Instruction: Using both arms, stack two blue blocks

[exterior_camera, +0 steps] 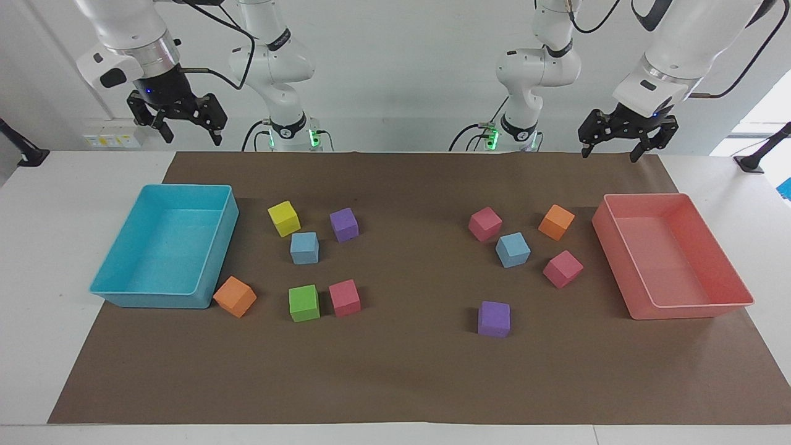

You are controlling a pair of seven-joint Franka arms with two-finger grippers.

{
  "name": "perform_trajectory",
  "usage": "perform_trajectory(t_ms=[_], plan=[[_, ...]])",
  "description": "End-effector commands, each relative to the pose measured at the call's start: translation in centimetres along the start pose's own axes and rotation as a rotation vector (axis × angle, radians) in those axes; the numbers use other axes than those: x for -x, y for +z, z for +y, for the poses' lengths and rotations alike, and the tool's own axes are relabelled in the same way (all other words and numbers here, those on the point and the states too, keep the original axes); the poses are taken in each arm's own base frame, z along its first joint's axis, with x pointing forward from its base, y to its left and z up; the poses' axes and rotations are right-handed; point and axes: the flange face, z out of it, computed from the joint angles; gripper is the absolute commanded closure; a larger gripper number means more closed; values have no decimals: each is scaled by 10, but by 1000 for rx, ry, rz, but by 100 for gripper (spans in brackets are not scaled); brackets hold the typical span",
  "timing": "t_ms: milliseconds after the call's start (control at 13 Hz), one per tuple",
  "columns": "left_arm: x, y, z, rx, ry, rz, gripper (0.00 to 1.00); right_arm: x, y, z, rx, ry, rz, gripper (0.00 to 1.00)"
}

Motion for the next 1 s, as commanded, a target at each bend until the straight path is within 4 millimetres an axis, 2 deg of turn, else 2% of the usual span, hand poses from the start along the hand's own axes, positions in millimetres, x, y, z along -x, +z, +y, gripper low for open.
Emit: perform_trajectory(t_ms=[0, 926], plan=[[7, 1, -3, 4, 5, -14, 0, 4, -4, 3, -3, -17, -2, 0], [2, -1, -3, 9, -11, 19, 0, 4, -4, 3, -3, -16, -2, 0]])
